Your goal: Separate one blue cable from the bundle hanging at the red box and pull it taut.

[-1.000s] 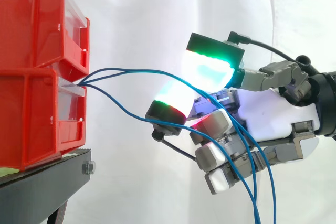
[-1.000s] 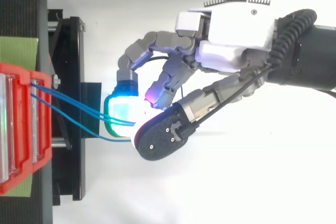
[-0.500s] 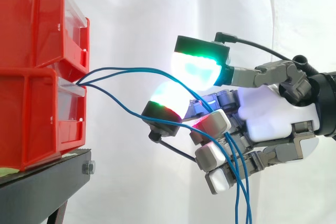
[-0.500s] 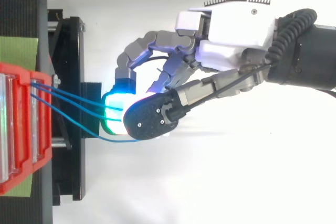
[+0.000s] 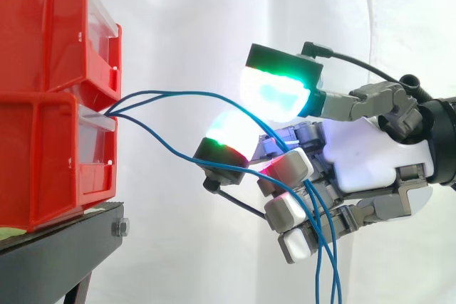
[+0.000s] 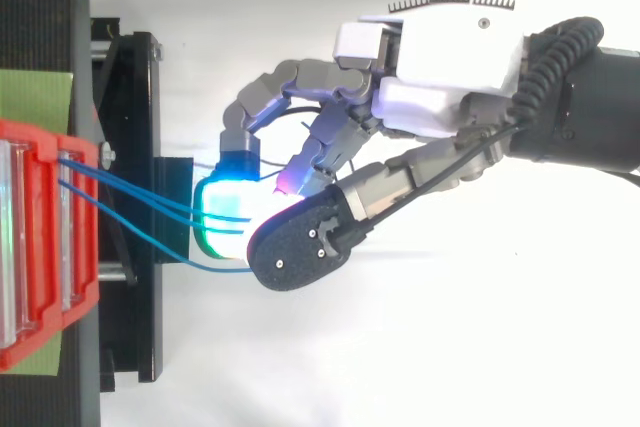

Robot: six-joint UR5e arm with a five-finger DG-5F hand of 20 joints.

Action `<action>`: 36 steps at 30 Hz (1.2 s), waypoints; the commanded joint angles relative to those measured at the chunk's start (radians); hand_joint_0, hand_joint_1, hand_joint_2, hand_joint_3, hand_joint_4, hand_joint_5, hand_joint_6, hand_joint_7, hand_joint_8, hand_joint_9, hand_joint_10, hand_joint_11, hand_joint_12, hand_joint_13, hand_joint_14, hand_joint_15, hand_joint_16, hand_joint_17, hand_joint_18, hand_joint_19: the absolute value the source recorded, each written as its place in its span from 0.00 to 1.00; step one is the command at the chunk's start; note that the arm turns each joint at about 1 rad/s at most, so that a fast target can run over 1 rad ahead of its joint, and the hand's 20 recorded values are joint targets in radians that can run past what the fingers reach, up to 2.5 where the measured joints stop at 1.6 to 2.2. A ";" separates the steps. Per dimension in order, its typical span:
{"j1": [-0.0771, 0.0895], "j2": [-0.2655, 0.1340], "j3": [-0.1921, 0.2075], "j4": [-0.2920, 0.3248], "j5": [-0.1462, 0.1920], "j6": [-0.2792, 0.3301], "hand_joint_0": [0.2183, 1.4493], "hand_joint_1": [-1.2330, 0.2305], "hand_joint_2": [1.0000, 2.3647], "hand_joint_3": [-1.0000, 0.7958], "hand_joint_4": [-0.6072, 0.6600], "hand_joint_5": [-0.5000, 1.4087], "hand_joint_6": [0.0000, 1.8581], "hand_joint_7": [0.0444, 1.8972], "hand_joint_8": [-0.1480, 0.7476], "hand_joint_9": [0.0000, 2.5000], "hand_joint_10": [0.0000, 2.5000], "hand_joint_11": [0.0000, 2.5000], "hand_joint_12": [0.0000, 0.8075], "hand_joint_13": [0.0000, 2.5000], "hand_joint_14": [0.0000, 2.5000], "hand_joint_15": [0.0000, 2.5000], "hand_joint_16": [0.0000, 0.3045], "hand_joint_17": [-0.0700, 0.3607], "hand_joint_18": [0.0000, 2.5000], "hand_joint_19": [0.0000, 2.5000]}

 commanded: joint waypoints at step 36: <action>-0.001 0.002 0.000 -0.002 -0.005 0.000 0.34 0.36 0.00 0.28 0.41 0.17 0.48 0.49 0.48 0.45 0.01 0.49 0.45 0.38 0.01 0.31 0.16 0.42 0.29 0.25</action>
